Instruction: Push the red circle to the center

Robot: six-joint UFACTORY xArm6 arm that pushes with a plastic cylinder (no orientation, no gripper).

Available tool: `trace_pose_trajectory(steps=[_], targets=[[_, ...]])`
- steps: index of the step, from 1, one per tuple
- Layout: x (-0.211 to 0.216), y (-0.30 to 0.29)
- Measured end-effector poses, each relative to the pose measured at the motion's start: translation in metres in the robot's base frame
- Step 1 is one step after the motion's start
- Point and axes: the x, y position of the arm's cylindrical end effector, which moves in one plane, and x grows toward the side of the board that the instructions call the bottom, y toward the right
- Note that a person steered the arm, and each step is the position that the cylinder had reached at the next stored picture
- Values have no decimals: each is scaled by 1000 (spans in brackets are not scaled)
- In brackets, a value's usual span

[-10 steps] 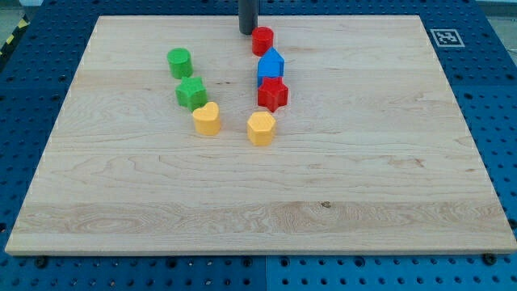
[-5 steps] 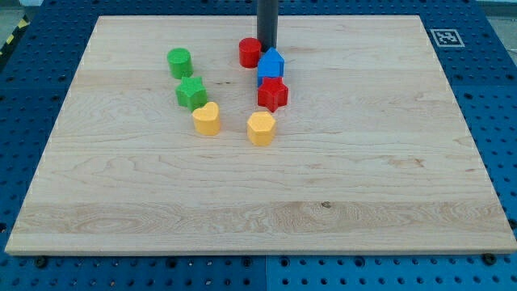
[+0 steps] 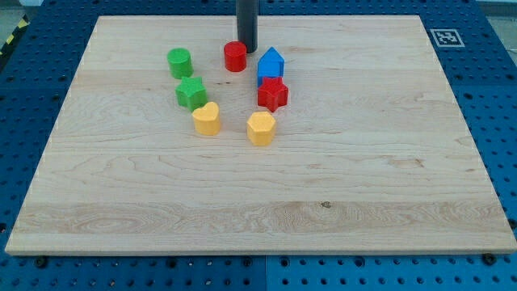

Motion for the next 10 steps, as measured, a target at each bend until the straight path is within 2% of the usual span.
trace_pose_trajectory(steps=[2,6,10], targets=[[-9,-45],[-13,-37],[54,-24]])
